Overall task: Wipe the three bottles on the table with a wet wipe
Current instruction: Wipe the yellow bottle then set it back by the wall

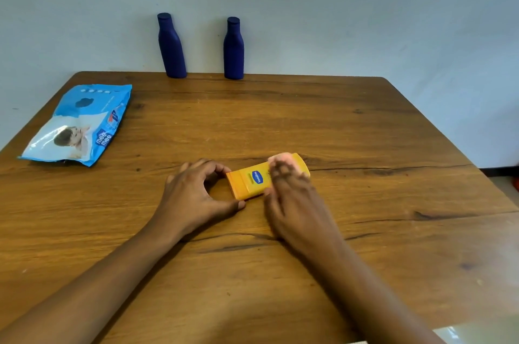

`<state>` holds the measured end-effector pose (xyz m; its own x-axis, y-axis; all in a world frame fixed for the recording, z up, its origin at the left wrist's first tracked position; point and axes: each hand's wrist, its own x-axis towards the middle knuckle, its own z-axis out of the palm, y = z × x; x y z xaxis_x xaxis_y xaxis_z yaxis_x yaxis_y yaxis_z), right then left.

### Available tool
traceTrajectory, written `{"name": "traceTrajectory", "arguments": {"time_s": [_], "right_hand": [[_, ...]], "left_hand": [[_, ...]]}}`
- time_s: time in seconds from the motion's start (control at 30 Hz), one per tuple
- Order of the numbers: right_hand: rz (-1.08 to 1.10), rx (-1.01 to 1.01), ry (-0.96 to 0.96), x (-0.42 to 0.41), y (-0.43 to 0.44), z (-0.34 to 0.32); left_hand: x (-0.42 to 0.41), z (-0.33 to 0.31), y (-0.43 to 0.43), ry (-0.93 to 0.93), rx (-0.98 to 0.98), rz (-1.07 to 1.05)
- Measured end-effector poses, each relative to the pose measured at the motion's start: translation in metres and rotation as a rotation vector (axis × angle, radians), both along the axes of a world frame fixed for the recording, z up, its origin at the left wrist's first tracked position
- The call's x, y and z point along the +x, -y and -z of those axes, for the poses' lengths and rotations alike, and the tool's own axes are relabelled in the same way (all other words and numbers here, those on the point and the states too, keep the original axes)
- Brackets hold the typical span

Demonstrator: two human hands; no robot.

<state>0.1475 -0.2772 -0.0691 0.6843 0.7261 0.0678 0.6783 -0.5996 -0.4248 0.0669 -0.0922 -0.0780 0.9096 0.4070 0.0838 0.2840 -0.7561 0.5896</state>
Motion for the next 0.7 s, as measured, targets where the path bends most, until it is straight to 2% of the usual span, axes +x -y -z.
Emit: {"name": "traceTrajectory", "arguments": {"time_s": [0.07, 0.23, 0.4, 0.57, 0.7], "right_hand": [[0.043, -0.03, 0.016, 0.002, -0.004, 0.001], [-0.216, -0.021, -0.017, -0.035, -0.02, 0.002], [0.022, -0.09, -0.023, 0.015, 0.004, 0.004], [-0.199, -0.052, -0.029, -0.034, -0.022, 0.004], [0.013, -0.107, -0.013, 0.013, 0.005, 0.005]], "left_hand": [[0.001, -0.001, 0.0, -0.003, 0.008, -0.007], [0.001, 0.001, -0.001, 0.018, -0.006, -0.011], [0.004, -0.001, 0.002, 0.004, 0.01, -0.018], [0.001, -0.001, 0.0, 0.047, -0.026, -0.011], [0.003, -0.001, 0.001, 0.028, 0.016, -0.008]]}}
